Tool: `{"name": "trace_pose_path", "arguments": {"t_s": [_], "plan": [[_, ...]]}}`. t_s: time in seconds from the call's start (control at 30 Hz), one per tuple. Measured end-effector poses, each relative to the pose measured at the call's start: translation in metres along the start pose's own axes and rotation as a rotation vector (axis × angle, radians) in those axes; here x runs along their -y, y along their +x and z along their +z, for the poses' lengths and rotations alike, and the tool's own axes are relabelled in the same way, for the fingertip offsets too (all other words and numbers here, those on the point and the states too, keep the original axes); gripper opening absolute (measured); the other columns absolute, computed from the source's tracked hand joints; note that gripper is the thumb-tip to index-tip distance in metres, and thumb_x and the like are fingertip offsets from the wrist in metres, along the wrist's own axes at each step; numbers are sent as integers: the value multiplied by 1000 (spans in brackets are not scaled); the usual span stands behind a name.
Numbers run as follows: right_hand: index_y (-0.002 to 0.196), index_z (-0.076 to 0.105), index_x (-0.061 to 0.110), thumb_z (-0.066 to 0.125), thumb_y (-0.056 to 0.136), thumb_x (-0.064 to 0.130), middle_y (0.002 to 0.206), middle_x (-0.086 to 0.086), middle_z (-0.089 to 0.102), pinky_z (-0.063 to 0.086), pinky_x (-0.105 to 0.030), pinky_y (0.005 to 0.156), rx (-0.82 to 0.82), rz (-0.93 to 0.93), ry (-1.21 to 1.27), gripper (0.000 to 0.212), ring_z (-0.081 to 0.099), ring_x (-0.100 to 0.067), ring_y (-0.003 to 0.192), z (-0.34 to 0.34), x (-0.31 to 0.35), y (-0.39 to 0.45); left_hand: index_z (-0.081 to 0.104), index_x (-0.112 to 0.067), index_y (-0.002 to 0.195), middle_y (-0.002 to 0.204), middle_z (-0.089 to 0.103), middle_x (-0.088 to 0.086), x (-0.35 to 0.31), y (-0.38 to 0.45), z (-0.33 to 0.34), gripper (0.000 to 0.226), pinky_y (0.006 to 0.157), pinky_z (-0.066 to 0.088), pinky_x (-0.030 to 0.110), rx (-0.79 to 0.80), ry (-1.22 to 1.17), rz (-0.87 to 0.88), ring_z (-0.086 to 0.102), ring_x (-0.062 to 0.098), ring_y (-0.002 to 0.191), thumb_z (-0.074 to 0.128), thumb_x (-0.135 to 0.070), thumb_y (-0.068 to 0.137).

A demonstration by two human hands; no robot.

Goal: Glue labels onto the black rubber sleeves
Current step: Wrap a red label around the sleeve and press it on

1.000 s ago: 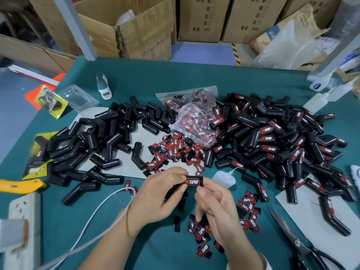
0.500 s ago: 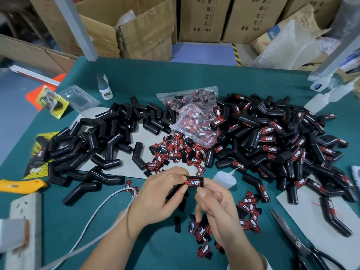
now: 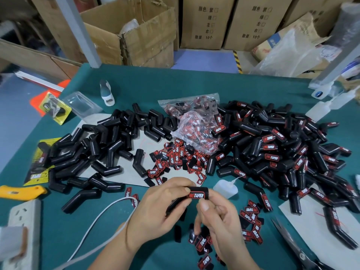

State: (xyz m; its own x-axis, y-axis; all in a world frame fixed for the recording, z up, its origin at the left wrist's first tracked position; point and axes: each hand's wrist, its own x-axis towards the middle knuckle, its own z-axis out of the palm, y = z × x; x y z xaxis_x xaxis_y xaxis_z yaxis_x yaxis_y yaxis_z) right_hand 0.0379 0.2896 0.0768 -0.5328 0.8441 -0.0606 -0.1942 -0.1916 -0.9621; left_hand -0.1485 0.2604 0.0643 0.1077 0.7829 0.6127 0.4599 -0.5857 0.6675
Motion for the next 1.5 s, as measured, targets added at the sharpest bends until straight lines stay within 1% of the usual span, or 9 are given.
{"name": "trace_pose_path", "arguments": {"t_s": [0.23,0.4,0.5,0.63,0.77,0.93,1.07,1.23,1.5], "plan": [[125,71,28,58,102,43,56,22,50,52,-44,55,-88,-38,-130,31,51,-2,48,5,5,0,52,-17,129,140,66,1,2,-1,1,22,98,58,40,7,115,-60,66,19,127,60,-23,109],[113,75,36,56,95,40,56,0,55,42,-14,56,-160,-54,-198,26,60,-8,50,9,11,0,56,-13,135,147,62,-4,6,5,-4,34,108,49,23,53,358,-63,61,10,132,60,-34,108],[113,75,37,56,95,41,53,1,52,40,-16,53,-177,-63,-203,27,57,-7,49,8,13,-2,56,-15,136,149,60,-6,8,5,-6,36,111,45,21,43,410,-104,60,9,134,66,-26,103],[118,75,31,57,97,40,50,8,45,50,-34,56,-183,-68,-170,28,56,-10,49,5,8,-1,59,-26,139,136,64,-9,3,4,-3,68,101,56,35,-64,132,-326,66,16,124,63,18,87],[122,74,24,60,99,38,53,9,44,54,-34,60,-177,-53,-106,31,50,-9,50,4,5,0,64,-24,131,123,74,1,-10,5,-1,35,103,53,33,-265,-258,-461,70,26,118,42,-10,108],[102,74,33,71,90,44,57,4,57,54,-30,59,-207,-45,-213,17,57,-11,54,9,5,3,65,-29,132,120,74,5,-21,10,-2,28,99,51,26,-153,-438,-558,68,22,117,56,-35,107],[92,73,36,72,88,46,66,0,66,50,-19,59,-187,-22,-262,11,61,-7,59,13,6,4,70,-36,120,107,71,-2,-21,12,1,29,73,55,23,-133,-497,-673,66,10,98,69,-28,93],[92,75,29,74,90,43,74,-8,72,55,-26,63,-150,-6,-229,14,67,-16,62,12,8,4,71,-27,120,98,66,-4,-24,12,1,27,74,53,19,-151,-619,-724,62,7,88,69,-26,93],[91,72,27,62,98,39,78,-9,76,55,-27,62,-81,14,-158,17,69,-18,65,10,12,8,71,-16,115,87,58,9,-25,14,7,27,54,47,25,-203,-764,-805,53,18,65,68,-29,92]]}}
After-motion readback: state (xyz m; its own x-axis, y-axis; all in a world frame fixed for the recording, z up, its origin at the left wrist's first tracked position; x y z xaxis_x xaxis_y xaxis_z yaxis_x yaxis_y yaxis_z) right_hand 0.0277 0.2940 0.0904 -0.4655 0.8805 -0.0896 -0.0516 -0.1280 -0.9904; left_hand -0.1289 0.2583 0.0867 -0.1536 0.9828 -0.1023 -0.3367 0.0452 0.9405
